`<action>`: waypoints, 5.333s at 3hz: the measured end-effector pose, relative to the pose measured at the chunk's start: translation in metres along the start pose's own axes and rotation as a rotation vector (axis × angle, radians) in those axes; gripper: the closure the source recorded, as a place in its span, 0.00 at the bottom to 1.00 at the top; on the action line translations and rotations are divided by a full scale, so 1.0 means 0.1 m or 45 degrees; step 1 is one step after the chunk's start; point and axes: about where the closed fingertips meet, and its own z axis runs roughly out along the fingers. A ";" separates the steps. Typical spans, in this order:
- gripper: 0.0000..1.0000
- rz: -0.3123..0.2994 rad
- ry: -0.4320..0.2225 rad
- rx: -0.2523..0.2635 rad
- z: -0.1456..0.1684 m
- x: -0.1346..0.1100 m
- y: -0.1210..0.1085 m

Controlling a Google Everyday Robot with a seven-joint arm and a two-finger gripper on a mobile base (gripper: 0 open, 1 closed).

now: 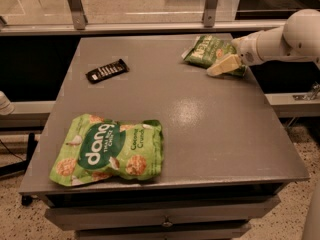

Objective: Move green jalapeno chip bag near green rice chip bag

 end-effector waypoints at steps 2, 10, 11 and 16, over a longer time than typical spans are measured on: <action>0.65 0.029 -0.012 -0.013 0.02 0.00 0.02; 0.37 0.028 -0.012 -0.014 0.01 -0.01 0.02; 0.13 0.028 -0.012 -0.014 0.01 -0.01 0.02; 0.00 -0.434 0.505 -0.354 -1.01 -0.59 0.94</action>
Offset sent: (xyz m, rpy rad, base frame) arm -0.0133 0.0079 0.0036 0.0751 0.0296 0.0206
